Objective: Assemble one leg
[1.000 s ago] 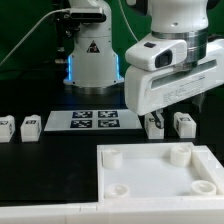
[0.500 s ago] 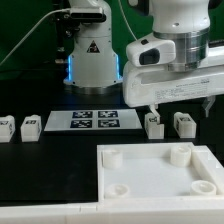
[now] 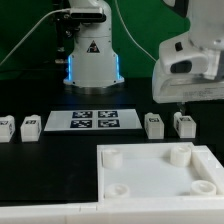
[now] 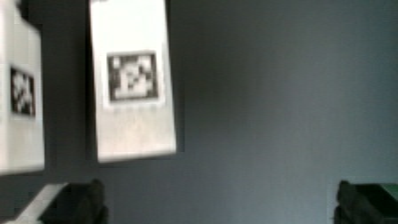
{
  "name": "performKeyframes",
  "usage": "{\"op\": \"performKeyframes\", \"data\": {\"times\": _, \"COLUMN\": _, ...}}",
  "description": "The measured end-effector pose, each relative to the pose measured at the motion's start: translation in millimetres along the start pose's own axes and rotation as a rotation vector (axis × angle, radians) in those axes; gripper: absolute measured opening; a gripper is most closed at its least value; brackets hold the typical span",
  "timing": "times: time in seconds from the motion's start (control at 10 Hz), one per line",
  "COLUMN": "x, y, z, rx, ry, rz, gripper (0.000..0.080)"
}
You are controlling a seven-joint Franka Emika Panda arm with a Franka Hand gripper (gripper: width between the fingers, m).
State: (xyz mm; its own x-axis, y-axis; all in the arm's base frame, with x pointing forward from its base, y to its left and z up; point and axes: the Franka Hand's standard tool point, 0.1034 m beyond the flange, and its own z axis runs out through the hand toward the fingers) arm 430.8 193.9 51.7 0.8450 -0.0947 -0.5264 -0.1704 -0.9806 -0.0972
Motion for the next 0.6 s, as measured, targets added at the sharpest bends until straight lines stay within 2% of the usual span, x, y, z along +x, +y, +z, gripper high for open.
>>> {"op": "performKeyframes", "data": {"times": 0.1, "x": 5.0, "y": 6.3, "z": 3.1, "rx": 0.009, "ry": -0.103, "rz": 0.019, "gripper": 0.0648}}
{"op": "performKeyframes", "data": {"times": 0.3, "x": 3.5, "y": 9.0, "z": 8.5, "rx": 0.0, "ry": -0.254, "rz": 0.021, "gripper": 0.0648}}
{"op": "performKeyframes", "data": {"times": 0.5, "x": -2.8, "y": 14.7, "z": 12.7, "rx": -0.018, "ry": -0.457, "rz": 0.019, "gripper": 0.0648}}
{"op": "performKeyframes", "data": {"times": 0.6, "x": 0.9, "y": 13.8, "z": 15.8, "rx": -0.017, "ry": -0.493, "rz": 0.017, "gripper": 0.0648}}
